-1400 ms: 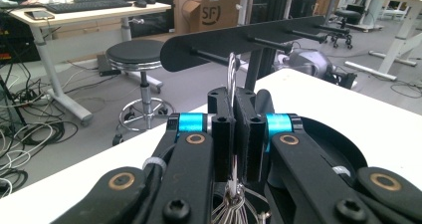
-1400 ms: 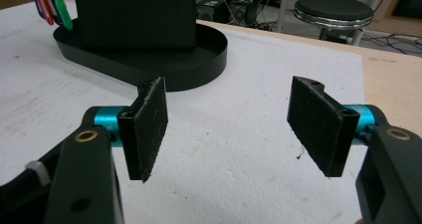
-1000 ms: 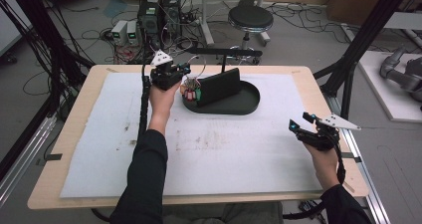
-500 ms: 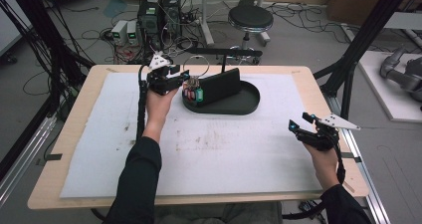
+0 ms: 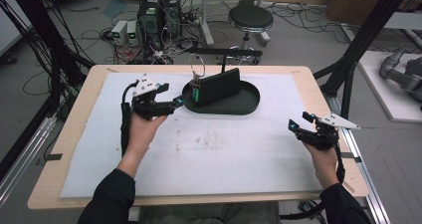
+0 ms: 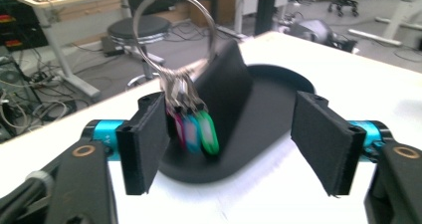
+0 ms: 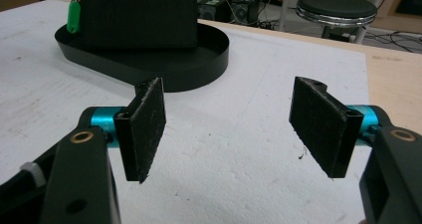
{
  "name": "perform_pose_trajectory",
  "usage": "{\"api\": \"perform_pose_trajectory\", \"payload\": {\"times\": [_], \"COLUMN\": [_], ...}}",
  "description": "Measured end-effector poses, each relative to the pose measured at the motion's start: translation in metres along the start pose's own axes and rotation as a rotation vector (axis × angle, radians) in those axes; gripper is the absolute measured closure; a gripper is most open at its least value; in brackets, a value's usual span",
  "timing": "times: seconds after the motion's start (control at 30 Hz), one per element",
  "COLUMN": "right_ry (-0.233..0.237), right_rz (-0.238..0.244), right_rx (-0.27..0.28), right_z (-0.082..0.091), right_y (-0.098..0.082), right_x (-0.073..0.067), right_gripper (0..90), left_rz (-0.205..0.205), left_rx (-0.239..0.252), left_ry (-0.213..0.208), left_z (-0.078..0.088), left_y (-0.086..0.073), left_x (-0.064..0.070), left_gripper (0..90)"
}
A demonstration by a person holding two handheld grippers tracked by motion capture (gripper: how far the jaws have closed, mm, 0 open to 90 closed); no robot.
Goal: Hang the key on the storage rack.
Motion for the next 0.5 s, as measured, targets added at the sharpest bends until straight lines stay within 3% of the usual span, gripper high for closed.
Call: {"api": "perform_pose_trajectory", "payload": {"times": [0.23,0.5], "right_ry": [0.000,0.004], "right_rz": [0.002,-0.008], "right_rx": [-0.002,-0.017], "right_z": [-0.001,-0.002], "right_y": [0.000,-0.001], "right_x": [-0.002,-0.002], "right_gripper": [31.1,29.0], "left_rz": [-0.008,0.015], "left_rx": [0.011,0.003], "left_ry": [-0.006,0.049], "left_z": [0.034,0.053], "left_y": [-0.030,-0.061], "left_x": [0.019,0.008], "left_gripper": [27.6,25.5]}}
Point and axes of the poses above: each handheld gripper's, and its own axes: z roughly backward along the jaws, y roughly out of its top, x roughly to its right, the point moved 10 cm from there along -z, roughly forward along the jaws, and after that the axes turned 12 degrees about -z, right-handed, at the moved point
